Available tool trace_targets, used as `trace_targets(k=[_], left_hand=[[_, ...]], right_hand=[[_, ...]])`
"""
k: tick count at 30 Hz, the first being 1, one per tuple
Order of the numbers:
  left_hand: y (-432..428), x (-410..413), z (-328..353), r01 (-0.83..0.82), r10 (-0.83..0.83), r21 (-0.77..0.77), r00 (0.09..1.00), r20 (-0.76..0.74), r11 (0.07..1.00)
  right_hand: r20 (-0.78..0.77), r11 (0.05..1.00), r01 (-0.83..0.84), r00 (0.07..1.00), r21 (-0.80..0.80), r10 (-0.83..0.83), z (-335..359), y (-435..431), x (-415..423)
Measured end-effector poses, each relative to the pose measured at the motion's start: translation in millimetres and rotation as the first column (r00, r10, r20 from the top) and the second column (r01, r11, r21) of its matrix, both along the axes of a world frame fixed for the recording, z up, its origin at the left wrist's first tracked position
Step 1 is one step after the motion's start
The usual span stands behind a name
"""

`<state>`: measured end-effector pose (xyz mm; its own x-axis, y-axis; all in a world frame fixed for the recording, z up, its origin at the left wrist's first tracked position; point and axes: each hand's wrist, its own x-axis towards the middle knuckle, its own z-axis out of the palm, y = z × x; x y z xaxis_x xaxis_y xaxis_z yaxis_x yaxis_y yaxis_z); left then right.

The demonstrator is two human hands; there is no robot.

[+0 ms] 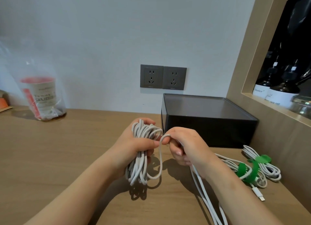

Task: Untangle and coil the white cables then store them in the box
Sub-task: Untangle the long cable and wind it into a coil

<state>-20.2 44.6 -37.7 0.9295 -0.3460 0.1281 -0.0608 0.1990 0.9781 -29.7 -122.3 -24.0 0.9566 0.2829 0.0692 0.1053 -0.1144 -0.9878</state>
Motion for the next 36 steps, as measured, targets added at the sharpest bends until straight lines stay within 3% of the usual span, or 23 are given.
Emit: trace_targets(k=[3, 8, 15, 18, 24, 26, 28, 30, 33, 36], left_hand=[[-1.7, -0.3, 0.0, -0.044, 0.040, 0.091, 0.998, 0.049, 0.995], [-2.9, -0.2, 1.0, -0.083, 0.068, 0.168, 0.993, 0.095, 0.982], [-3.5, 3.3, -1.6, -0.167, 0.109, 0.252, 0.968, 0.226, 0.953], [-4.3, 5.0, -3.1, -0.220, 0.134, 0.293, 0.949, 0.285, 0.930], [-3.7, 4.6, 0.9, -0.170, 0.142, 0.177, 0.977, 0.160, 0.969], [-2.4, 5.5, 2.0, -0.193, 0.172, 0.143, 0.974, 0.145, 0.971], [-0.4, 6.7, 2.9, -0.231, 0.217, 0.108, 0.967, 0.133, 0.967], [2.4, 9.5, 2.3, -0.309, 0.294, 0.085, 0.943, 0.156, 0.947], [9.9, 15.7, 2.6, -0.446, 0.429, 0.059, 0.883, 0.191, 0.893], [19.6, 23.7, -0.5, -0.555, 0.558, -0.060, 0.829, 0.037, 0.829]], right_hand=[[0.070, 0.995, 0.031, 0.997, -0.092, -0.025, -2.5, 1.4, -0.9], [0.388, 0.925, 0.249, 0.913, -0.287, -0.126, -7.5, 4.4, 2.2], [0.472, 0.904, 0.340, 0.861, -0.260, -0.188, -10.7, 4.9, 3.6], [0.411, 0.919, 0.308, 0.892, -0.245, -0.189, -9.2, 3.6, 3.5], [0.182, 0.981, 0.155, 0.974, -0.113, -0.133, -1.0, 1.6, -1.3], [-0.035, 0.987, 0.062, 0.998, 0.145, -0.058, 2.5, -1.1, -2.1], [-0.232, 0.877, -0.012, 0.963, 0.480, 0.140, 6.7, -6.2, -4.1], [-0.286, 0.797, -0.034, 0.923, 0.602, 0.255, 9.3, -11.5, -5.7], [-0.320, 0.871, -0.025, 0.925, 0.491, 0.206, 11.3, -16.9, -3.9], [-0.280, 0.993, 0.003, 0.960, 0.118, 0.030, 10.4, -19.5, -1.4]])
